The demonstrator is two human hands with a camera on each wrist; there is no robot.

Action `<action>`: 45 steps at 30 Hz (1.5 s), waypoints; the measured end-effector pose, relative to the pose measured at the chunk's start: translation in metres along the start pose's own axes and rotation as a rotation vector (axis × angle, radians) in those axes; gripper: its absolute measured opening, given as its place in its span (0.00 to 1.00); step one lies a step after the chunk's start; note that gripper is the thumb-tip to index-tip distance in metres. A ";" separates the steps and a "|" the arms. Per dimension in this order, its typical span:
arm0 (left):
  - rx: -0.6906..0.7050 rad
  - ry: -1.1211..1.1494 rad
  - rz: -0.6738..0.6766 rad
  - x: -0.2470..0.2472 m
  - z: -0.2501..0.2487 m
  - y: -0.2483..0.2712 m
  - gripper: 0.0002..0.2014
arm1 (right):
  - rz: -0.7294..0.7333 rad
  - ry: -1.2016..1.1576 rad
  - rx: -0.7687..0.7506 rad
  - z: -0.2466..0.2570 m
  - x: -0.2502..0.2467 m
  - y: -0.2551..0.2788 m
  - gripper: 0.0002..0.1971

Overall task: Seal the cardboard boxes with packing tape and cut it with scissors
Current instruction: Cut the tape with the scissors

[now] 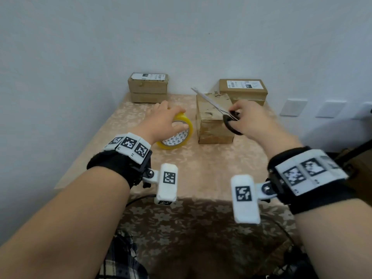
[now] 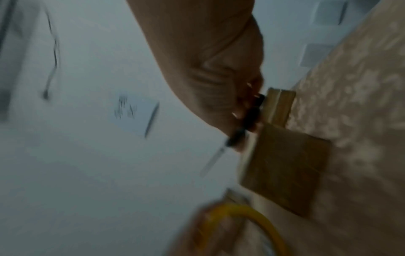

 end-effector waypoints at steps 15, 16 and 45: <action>0.054 0.289 -0.043 -0.002 0.009 0.005 0.18 | -0.216 0.144 -0.090 0.016 0.071 -0.039 0.24; 0.058 0.294 -0.030 -0.002 0.008 0.007 0.18 | -0.214 0.149 -0.087 0.014 0.071 -0.040 0.23; 0.041 -0.130 0.122 -0.024 -0.021 0.010 0.16 | 0.502 -0.432 0.250 -0.016 0.033 0.047 0.32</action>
Point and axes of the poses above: each hand's wrist, its own y-axis away from the middle knuckle, its own x-axis out of the palm, z = x × y, the point moved 5 cm from there along -y, towards the middle knuckle, and after that the axes turned 5 degrees about -y, right-handed, at the moved point
